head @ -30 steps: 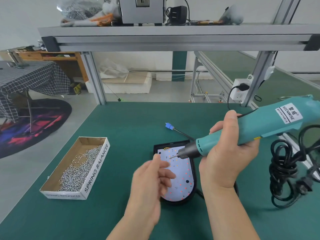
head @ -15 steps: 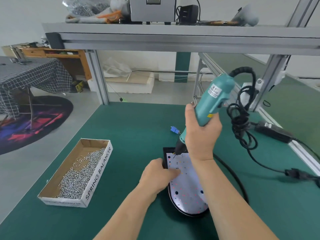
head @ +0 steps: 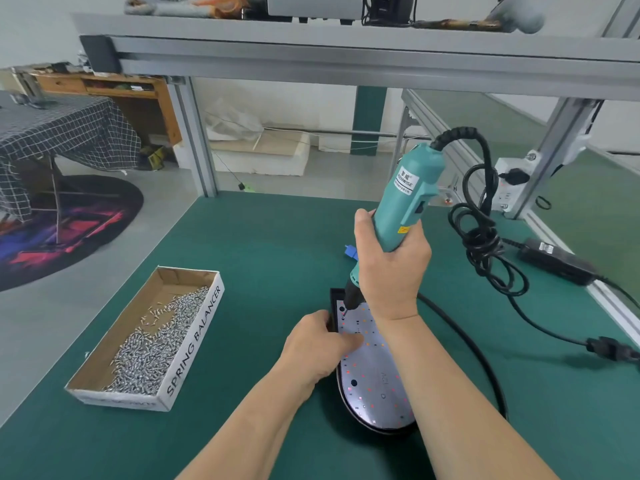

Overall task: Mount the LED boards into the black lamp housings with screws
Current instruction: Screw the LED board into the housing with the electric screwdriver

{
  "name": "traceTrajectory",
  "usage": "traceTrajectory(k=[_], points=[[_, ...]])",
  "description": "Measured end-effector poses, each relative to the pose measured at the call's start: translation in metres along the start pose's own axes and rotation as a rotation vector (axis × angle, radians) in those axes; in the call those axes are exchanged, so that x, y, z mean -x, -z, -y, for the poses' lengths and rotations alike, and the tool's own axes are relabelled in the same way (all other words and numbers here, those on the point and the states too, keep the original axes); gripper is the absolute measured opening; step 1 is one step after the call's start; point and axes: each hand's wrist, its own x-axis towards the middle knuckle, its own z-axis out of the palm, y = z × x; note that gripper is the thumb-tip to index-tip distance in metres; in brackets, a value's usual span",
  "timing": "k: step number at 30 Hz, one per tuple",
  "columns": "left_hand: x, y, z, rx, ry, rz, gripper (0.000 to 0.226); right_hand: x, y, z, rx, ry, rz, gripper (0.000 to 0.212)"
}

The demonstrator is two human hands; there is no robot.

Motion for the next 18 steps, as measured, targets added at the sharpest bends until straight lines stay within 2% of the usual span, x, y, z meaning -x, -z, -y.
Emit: traceTrajectory(k=[18], points=[[-0.003, -0.0022, 0.0042, 0.029, 0.007, -0.03, 0.044, 0.0069, -0.0096, 0.0003, 0.046, -0.02, 0.103, 0.035]])
